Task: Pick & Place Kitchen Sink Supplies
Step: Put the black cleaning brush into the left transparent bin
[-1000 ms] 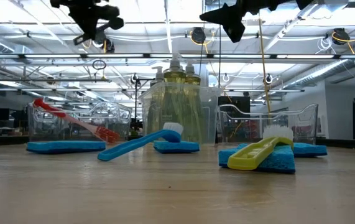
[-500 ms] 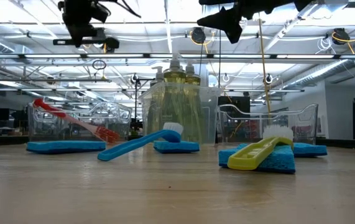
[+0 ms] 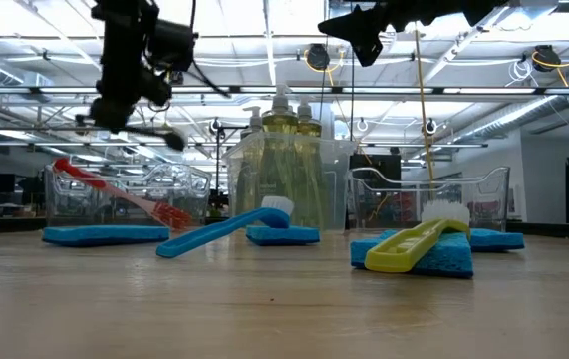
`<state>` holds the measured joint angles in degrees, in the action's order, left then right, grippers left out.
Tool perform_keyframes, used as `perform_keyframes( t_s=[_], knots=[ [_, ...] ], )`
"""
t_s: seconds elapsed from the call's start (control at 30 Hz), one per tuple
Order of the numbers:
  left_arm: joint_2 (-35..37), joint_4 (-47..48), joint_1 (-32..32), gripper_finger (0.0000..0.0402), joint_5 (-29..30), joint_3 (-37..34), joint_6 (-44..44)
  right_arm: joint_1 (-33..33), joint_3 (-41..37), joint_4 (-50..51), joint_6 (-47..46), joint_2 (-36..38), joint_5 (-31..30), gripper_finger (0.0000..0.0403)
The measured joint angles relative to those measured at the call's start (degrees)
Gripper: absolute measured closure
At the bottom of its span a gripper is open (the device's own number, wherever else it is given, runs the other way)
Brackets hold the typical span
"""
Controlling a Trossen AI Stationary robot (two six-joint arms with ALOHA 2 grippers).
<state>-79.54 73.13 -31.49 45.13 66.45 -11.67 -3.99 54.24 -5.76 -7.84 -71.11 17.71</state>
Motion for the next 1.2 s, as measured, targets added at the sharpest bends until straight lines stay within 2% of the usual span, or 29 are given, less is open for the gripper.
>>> perform_keyframes(
  t_s=[0.07, 0.3, 0.4, 0.57, 0.67, 0.83, 1.2],
  knots=[
    [0.0, -0.2, 0.1, 0.0382, -1.3, -2.7, -2.8, -0.6, 0.0, 0.0, -0.8, 0.0, 1.9, 0.0193],
    [0.0, -3.2, 0.0, 0.0382, -4.4, -9.1, -10.7, -1.3, 0.0, 0.0, -1.9, 0.0, 1.9, 0.0193],
    [0.0, -5.9, 0.2, 0.0382, -7.2, -10.1, -12.6, -1.3, 0.0, 0.0, -1.9, 0.0, 2.0, 0.0193],
    [0.0, -11.0, 0.9, 0.0382, -8.1, -10.4, -16.8, -1.7, 0.0, 0.0, -1.0, 0.0, 2.1, 0.0193],
    [0.0, -11.7, 0.9, 0.0382, -11.4, -10.4, -19.1, -2.4, 0.0, 0.0, -0.7, 0.3, 3.0, 0.0193],
    [-1.1, -11.8, 0.6, 0.0382, -11.1, -10.4, -19.3, -4.2, 0.0, -0.1, -0.1, 1.1, 6.5, 0.0193],
    [-6.0, -13.3, -1.0, 0.0382, -11.6, -10.4, -18.2, -6.3, 0.0, 0.4, 0.9, 2.8, 7.7, 0.0193]
  ],
)
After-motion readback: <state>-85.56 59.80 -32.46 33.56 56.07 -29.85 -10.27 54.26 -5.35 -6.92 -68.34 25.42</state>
